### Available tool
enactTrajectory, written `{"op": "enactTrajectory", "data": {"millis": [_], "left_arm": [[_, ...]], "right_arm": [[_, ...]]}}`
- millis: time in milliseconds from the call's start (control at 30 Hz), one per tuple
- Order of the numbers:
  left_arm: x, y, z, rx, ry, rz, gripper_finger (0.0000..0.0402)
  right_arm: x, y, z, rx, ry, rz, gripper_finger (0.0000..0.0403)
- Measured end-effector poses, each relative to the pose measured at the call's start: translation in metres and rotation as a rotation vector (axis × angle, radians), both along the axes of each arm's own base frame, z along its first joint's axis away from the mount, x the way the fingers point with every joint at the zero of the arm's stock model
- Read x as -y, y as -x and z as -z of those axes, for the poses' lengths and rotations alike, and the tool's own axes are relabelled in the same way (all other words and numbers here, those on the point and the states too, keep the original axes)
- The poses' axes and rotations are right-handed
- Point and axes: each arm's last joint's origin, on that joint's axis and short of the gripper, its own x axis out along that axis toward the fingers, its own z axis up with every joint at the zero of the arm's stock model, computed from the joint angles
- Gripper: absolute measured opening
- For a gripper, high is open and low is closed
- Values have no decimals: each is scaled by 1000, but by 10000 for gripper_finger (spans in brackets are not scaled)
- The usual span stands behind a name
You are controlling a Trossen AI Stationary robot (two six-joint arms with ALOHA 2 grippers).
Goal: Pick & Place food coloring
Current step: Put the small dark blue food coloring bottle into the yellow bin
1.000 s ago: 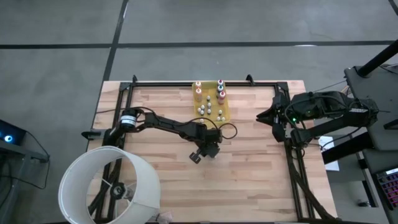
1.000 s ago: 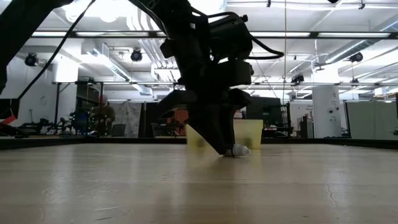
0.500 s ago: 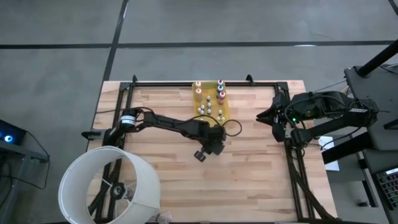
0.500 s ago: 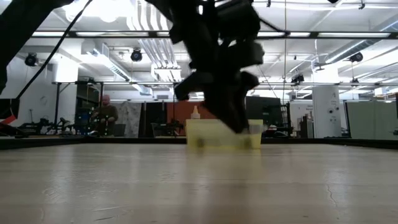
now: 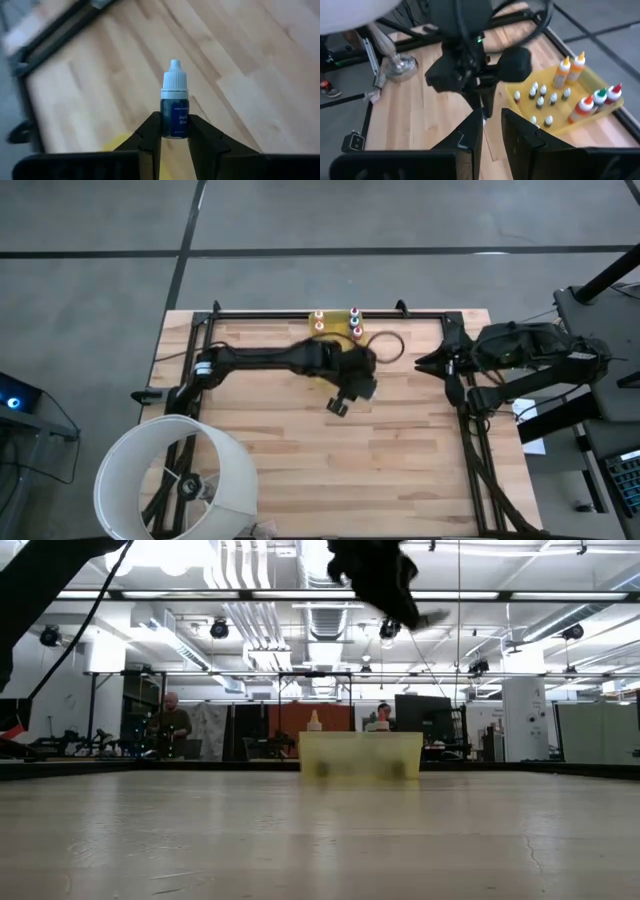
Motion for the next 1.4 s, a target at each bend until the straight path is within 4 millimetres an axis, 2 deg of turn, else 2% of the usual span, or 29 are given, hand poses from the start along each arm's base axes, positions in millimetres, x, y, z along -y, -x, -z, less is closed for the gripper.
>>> {"op": "enactTrajectory", "data": {"millis": [167, 267, 500, 667, 867, 1067, 1200, 1400], "left_arm": [[-18, 9, -47, 108, 46, -95, 55], [-27, 16, -68, 213, 69, -137, 55], [-42, 41, -99, 332, 170, -240, 55], [-45, 49, -112, 378, 226, -278, 55], [-42, 55, -125, 430, 382, -288, 55], [-41, 58, -129, 429, 522, -328, 55], [-39, 59, -131, 418, 582, -295, 55], [-37, 60, -131, 398, 628, -252, 55]], "right_arm": [[1, 7, -19, 65, 41, -27, 63], [1, 11, -27, 95, 79, -48, 63], [4, 14, -42, 175, 130, 14, 63], [6, 10, -45, 169, 181, 87, 70], [5, -6, -46, 140, 202, 105, 110], [2, -27, -45, 90, 244, 89, 152], [1, -37, -47, 68, 252, 83, 177], [-4, -49, -53, 64, 169, -27, 196]]}}
